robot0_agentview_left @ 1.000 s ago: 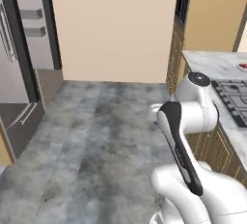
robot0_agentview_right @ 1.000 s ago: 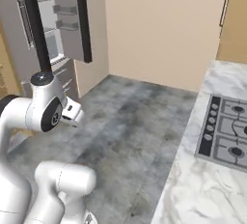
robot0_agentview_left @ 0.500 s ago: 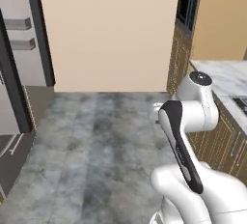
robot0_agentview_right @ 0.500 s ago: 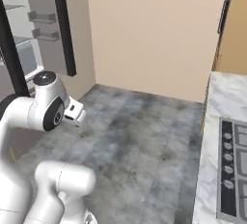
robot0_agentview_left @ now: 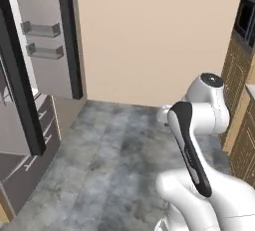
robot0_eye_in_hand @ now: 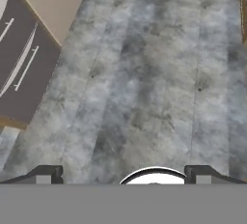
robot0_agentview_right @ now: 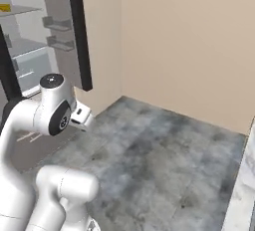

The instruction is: Take the cheese, fish, and mushroom from the fridge and place them on the plate on the dining counter to create an appetizer plate.

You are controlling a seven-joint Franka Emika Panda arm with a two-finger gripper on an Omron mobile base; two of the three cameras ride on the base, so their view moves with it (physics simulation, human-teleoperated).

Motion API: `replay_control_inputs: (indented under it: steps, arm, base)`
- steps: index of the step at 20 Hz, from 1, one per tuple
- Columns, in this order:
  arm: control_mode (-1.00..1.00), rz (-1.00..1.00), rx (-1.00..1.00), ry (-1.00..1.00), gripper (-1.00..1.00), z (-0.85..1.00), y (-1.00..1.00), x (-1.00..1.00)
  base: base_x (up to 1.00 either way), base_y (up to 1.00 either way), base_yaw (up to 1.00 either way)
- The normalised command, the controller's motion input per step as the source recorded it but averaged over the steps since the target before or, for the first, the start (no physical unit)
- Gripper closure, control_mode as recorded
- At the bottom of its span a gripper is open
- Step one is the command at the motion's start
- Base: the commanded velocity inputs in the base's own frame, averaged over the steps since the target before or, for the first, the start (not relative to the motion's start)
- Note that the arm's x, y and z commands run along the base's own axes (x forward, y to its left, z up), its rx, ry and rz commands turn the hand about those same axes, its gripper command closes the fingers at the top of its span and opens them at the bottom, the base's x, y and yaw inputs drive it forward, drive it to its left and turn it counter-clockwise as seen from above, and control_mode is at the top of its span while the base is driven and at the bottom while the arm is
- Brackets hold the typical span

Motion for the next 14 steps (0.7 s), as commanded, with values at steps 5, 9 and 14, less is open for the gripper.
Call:
replay_control_inputs:
  steps: [5,9,14]
  arm:
    - [1.0,0.0,0.0,0.0,-1.0,0.0,0.0,0.0]
    - [1.0,0.0,0.0,0.0,-1.0,0.0,0.0,0.0]
    - [1.0,0.0,0.0,0.0,-1.0,0.0,0.0,0.0]
  base:
    - [0.64,0.0,0.58]
    - [0.81,0.0,0.64]
    - [0.89,-0.25,0.63]
